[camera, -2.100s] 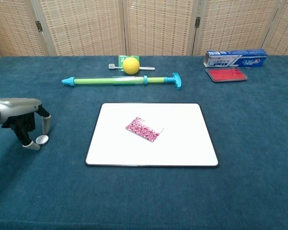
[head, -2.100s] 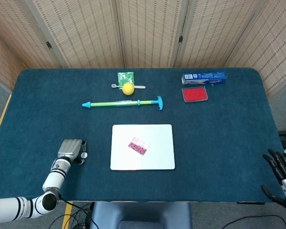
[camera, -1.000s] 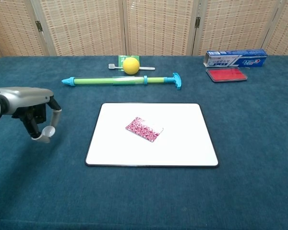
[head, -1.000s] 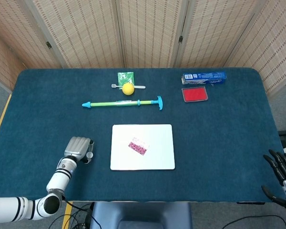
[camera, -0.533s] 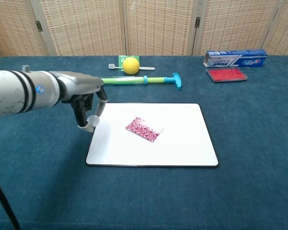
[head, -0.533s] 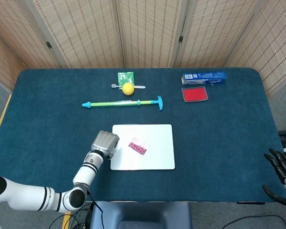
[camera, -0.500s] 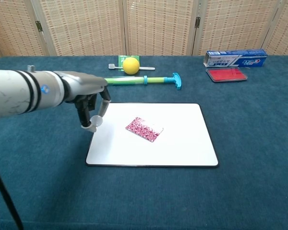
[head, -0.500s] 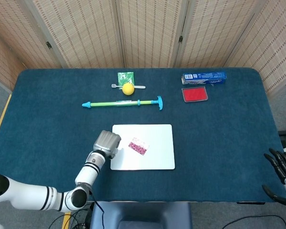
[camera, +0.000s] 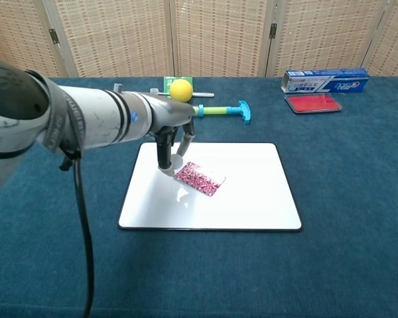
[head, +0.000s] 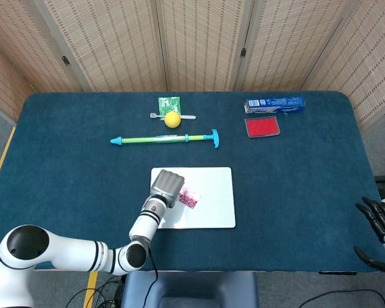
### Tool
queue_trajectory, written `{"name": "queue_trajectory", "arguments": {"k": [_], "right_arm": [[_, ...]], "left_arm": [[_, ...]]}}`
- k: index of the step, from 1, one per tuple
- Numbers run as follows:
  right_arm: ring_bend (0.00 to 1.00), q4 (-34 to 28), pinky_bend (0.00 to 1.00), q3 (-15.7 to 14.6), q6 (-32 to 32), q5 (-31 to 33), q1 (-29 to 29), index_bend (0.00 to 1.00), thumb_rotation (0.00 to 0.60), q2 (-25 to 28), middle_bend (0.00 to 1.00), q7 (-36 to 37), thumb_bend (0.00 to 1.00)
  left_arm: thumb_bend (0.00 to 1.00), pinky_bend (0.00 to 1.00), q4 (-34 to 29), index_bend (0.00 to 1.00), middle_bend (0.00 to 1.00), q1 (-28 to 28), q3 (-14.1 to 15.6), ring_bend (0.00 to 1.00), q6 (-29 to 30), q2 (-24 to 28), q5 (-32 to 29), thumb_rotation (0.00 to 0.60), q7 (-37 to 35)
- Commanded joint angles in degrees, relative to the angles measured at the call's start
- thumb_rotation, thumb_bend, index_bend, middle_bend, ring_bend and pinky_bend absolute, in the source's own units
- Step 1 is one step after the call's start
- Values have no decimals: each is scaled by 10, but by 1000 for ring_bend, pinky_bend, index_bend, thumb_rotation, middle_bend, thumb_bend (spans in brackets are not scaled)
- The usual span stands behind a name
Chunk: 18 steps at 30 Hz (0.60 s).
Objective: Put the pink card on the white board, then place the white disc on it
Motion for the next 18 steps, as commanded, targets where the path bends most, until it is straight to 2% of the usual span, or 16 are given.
{"name": "queue_trajectory", "arguments": {"k": [1,10,18], "right_arm": [[0,0,0,0,-3,2,2,0,600,1,0,3,205],[0,5,0,0,-6,4,4,0,600,4,0,21,204],[0,11,0,4,-6,14,5,0,600,6,0,40,204]], "left_arm": [[380,887,20,635,1000,-17,-4,1000,-13,-16,-14,600,8],[380,887,85,635,1000,-66,-18,1000,-48,-61,-33,600,25],[380,887,160,634,1000,-90,-16,1000,-97,-93,-47,600,22]]}}
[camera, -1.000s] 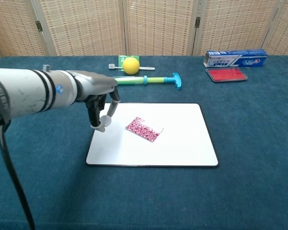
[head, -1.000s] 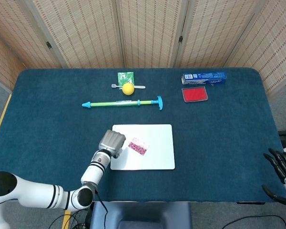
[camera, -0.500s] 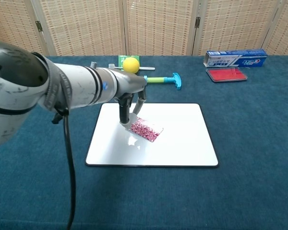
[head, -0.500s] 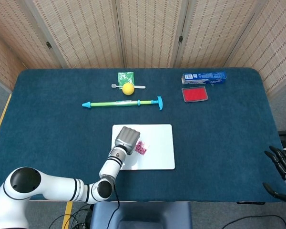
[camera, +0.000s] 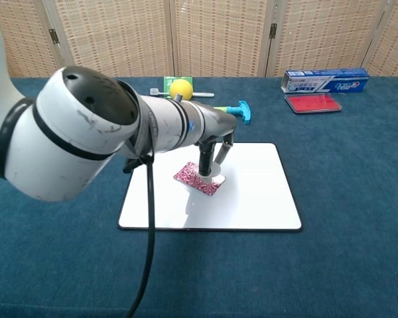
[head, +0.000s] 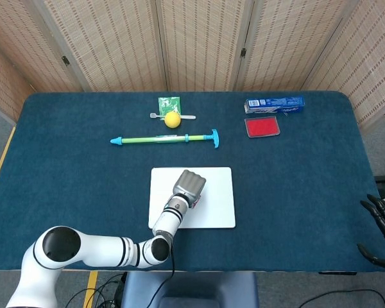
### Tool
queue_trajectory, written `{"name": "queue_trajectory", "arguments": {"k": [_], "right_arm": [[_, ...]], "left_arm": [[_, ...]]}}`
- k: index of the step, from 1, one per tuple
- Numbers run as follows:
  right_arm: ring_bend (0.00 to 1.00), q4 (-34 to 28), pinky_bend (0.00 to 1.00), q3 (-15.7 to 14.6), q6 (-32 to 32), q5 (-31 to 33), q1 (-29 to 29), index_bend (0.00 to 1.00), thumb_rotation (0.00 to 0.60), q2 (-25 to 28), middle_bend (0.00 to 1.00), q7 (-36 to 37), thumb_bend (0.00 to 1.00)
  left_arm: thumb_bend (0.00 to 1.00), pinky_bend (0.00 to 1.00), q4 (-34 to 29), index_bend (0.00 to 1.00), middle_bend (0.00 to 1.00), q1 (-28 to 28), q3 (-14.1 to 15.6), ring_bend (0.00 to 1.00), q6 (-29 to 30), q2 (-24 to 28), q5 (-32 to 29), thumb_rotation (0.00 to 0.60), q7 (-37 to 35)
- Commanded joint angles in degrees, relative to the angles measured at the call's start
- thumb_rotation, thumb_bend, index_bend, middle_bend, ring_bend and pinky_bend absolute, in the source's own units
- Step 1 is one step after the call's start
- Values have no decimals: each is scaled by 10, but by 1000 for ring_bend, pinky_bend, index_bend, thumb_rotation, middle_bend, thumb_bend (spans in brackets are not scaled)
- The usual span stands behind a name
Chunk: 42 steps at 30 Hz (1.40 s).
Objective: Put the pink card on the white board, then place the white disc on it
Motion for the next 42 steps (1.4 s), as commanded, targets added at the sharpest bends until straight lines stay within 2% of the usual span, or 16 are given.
{"name": "queue_trajectory", "arguments": {"k": [1,8,15,23,30,37,42], "right_arm": [[0,3,0,1,-1,3,0,0,600,0,0,4,204],[0,3,0,1,-11,5,5,0,600,1,0,7,204],[0,-2,0,2,-13,9,5,0,600,0,0,-2,204],[0,-5,0,4,-14,13,4,0,600,-1,0,-7,204],[0,-4,0,4,-11,12,2,0,600,-1,0,-8,204],[0,-4,0,4,-12,12,3,0,600,-1,0,-8,204],[0,-4,0,4,-7,9,0,0,600,-2,0,-12,204]], "left_arm": [[380,887,31,634,1000,-10,2,1000,-24,-14,-6,600,-5],[380,887,55,633,1000,-9,11,1000,-40,-12,-6,600,-18],[380,887,44,617,1000,-1,19,1000,-42,3,-5,600,-34],[376,887,32,499,1000,2,29,1000,-44,12,-10,600,-46],[345,887,28,441,1000,-1,33,1000,-40,13,-7,600,-54],[342,887,-7,429,1000,0,34,1000,-22,35,-10,600,-58],[342,887,-72,429,1000,8,34,1000,15,64,9,600,-67]]}}
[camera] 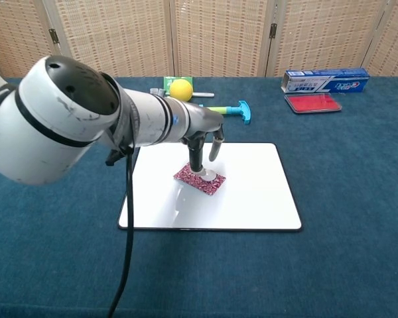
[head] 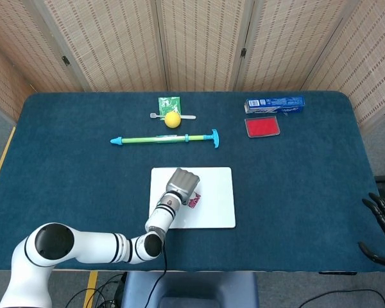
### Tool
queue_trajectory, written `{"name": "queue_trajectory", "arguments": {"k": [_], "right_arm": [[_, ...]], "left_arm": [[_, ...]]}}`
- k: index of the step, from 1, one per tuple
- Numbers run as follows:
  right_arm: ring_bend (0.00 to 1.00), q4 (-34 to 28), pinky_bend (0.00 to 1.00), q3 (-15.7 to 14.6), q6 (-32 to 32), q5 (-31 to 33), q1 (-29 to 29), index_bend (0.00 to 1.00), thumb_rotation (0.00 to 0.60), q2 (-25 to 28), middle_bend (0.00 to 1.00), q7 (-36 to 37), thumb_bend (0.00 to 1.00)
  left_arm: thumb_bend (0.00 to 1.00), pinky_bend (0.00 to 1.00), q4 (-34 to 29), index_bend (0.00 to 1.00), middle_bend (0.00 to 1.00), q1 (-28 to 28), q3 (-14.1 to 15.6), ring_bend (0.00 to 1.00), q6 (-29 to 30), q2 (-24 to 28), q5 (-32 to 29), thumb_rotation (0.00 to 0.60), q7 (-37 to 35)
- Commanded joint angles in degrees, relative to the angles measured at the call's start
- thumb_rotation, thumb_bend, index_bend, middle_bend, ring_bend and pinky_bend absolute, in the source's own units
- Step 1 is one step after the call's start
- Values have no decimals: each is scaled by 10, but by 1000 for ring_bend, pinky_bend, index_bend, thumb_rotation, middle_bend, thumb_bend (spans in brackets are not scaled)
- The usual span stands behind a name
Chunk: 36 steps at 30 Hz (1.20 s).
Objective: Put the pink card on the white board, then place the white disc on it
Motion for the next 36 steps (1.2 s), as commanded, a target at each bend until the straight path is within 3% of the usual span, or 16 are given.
{"name": "queue_trajectory", "arguments": {"k": [1,6,9,14,17,22,26,31,36], "right_arm": [[0,0,0,0,1,-1,0,0,600,0,0,-1,204],[0,1,0,-3,6,-9,-2,0,600,-1,0,-5,204],[0,2,0,-3,11,-11,-4,0,600,-3,0,-10,205],[0,-4,0,-3,12,-13,-6,0,600,-8,0,-31,204],[0,-14,0,-2,8,-12,-6,0,600,-12,0,-54,204],[0,-35,0,3,0,0,-7,0,600,-21,0,-107,204],[0,-52,0,9,-8,15,-8,0,600,-30,0,-148,204],[0,-68,0,14,-30,28,-2,0,600,-39,0,-195,205],[0,-75,0,19,-43,40,3,0,600,-44,0,-220,204]], "left_arm": [[342,887,-61,427,1000,9,0,1000,34,30,19,600,-9],[341,865,-208,402,1000,45,8,968,111,108,73,600,-36],[334,838,-300,370,1000,93,33,920,167,166,131,600,-70],[325,687,-404,286,975,214,119,776,244,266,280,600,-164],[321,533,-422,209,823,295,181,636,286,317,394,600,-237],[317,455,-357,147,640,444,279,471,374,362,603,600,-389],[315,390,-272,110,495,541,312,322,454,351,695,600,-459],[314,332,-182,85,340,624,315,179,507,322,744,600,-494],[313,313,-123,75,246,669,302,134,520,303,764,600,-526]]}}
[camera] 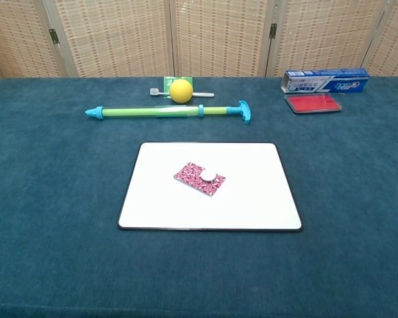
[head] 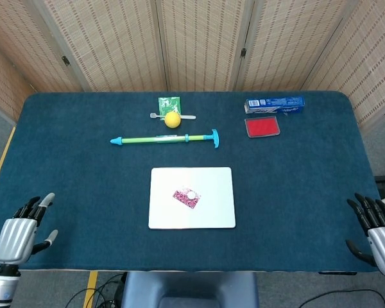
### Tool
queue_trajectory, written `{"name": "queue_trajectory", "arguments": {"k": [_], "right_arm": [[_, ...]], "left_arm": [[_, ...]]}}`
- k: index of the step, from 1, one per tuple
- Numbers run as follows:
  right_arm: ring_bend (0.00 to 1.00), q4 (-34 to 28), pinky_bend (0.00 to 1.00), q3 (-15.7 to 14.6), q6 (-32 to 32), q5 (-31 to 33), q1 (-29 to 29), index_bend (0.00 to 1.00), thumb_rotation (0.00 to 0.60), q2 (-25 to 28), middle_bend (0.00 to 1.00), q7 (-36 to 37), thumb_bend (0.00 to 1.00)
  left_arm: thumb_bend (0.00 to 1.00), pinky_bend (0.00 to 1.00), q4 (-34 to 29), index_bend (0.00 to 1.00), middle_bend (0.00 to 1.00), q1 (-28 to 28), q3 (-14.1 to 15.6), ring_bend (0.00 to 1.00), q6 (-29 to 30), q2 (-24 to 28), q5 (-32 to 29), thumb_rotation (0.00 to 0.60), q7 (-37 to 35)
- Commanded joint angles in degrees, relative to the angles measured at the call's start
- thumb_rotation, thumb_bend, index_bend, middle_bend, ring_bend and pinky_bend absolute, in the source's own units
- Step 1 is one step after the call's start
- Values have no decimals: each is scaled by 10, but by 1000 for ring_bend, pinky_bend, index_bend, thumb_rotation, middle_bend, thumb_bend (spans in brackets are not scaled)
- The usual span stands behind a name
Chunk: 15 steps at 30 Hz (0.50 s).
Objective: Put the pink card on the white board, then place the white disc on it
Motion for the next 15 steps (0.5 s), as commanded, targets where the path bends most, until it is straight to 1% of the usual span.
{"name": "queue_trajectory", "arguments": {"k": [1,2,4,9,15], "right_arm": [[0,-6,0,6,-9,12,3,0,600,-5,0,-15,204],[0,-7,0,7,-9,16,3,0,600,-5,0,-18,204],[0,-10,0,9,-6,20,1,0,600,-6,0,-19,204],[0,-11,0,11,1,20,-3,0,600,-8,0,-23,205],[0,-18,0,13,-10,16,6,0,600,-12,0,-43,205]], "left_arm": [[312,306,51,69,227,42,1,125,16,-15,25,600,-33],[306,299,52,59,209,45,0,117,12,-9,34,600,-35],[297,293,51,42,188,52,-10,109,14,-3,44,600,-48],[295,293,51,39,188,64,-29,109,-7,6,45,600,-47],[295,292,54,36,187,78,-56,109,-25,13,44,600,-50]]}}
